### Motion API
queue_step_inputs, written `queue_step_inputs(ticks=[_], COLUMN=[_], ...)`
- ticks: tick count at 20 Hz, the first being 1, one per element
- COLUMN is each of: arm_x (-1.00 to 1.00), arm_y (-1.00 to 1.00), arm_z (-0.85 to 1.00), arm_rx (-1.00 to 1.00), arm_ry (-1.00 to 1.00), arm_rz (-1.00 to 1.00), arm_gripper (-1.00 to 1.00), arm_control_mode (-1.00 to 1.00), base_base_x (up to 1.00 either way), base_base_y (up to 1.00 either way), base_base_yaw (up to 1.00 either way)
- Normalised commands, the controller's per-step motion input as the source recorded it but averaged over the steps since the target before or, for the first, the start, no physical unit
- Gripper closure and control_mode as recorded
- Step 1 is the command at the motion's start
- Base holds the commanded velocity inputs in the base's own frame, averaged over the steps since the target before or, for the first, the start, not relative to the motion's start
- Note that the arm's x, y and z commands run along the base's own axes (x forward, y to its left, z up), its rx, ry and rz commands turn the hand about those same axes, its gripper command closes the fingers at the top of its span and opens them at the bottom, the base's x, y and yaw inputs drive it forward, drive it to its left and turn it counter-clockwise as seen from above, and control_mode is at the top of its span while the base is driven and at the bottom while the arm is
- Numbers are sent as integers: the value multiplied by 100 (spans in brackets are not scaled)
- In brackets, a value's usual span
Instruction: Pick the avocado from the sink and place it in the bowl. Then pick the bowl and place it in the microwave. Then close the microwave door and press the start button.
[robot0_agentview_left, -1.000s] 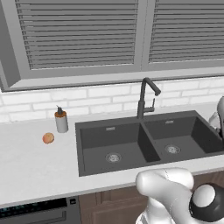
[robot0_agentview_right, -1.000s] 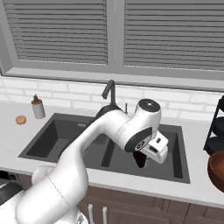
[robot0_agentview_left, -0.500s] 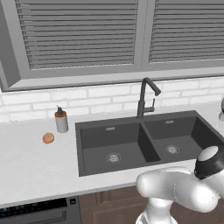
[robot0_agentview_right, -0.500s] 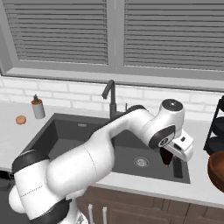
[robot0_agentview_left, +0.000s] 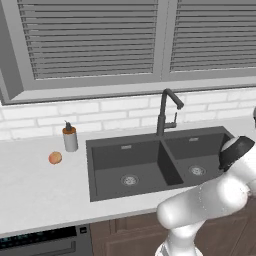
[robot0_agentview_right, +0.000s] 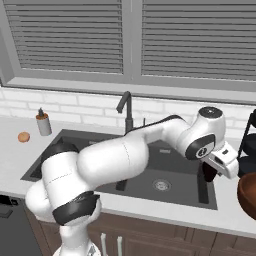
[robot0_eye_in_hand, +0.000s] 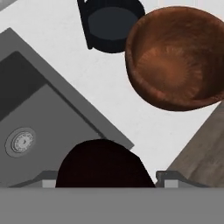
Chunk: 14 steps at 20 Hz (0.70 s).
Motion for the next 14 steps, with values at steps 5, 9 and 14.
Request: queue_step_inputs(ticks=[5, 9, 14], arm_x=[15, -6, -6], arm_y=[-5, -31, -43], arm_z=[0, 5, 2], arm_rx=[-13, -2, 3], arm_ry=[-1, 0, 0], arm_rz=[-25, -18, 0], arm_gripper=[100, 100, 100], arm_control_mode=[-100, -100, -100], base_base_x=[0, 0, 0], base_base_y=[0, 0, 0], base_base_yaw=[0, 0, 0])
